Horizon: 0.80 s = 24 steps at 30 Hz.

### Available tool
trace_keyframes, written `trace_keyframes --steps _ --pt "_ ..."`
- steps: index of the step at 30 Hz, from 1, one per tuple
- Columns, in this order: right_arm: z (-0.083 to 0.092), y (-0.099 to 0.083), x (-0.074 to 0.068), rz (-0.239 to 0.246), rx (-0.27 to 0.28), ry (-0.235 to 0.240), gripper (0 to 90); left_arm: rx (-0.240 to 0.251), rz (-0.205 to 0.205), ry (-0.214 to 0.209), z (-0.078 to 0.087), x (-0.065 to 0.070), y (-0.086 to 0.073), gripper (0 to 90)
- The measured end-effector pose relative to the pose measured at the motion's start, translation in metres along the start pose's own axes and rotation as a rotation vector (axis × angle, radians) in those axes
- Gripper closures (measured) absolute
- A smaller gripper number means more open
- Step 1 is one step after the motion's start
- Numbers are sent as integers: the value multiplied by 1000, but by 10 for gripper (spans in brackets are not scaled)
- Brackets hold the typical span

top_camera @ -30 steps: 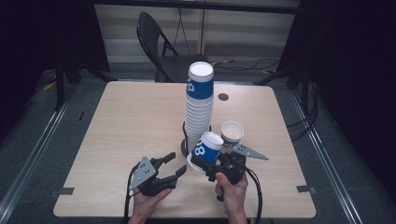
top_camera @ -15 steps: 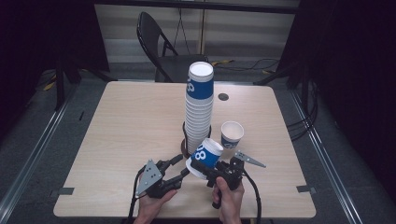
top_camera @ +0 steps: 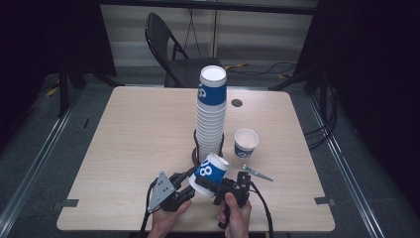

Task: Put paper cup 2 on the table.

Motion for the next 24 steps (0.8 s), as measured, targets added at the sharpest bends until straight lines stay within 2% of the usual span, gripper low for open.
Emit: trace_keyframes --steps 5,10,11,16,20,21,24 --pt "-4 -4 1 6 -39 -15 225 11 -7 19 -1 2 -1 772" --pt "-4 -4 2 18 -32 -28 192 -10 -10 33 -3 3 0 804" --pt "-4 -4 2 14 -27 -29 186 -15 -4 35 -3 3 0 811" --pt "-3 -2 2 57 -10 -63 131 -35 29 30 1 -3 1 843" --pt "0 3 3 89 5 -71 131 -60 58 19 4 -8 0 848" --pt "0 4 4 91 6 -74 131 -72 71 7 5 -9 -1 848" --pt "2 7 6 98 10 -91 132 -108 87 6 6 -12 -1 849"
Point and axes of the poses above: each handheld gripper's, and its own axes: z roughly backward along the jaws, y roughly out of its top, x roughly to its right, the point moved 2 cm from there along -z, roughly forward along the jaws, and after that the axes turned 2 degrees about -y, right-handed, at the moved point
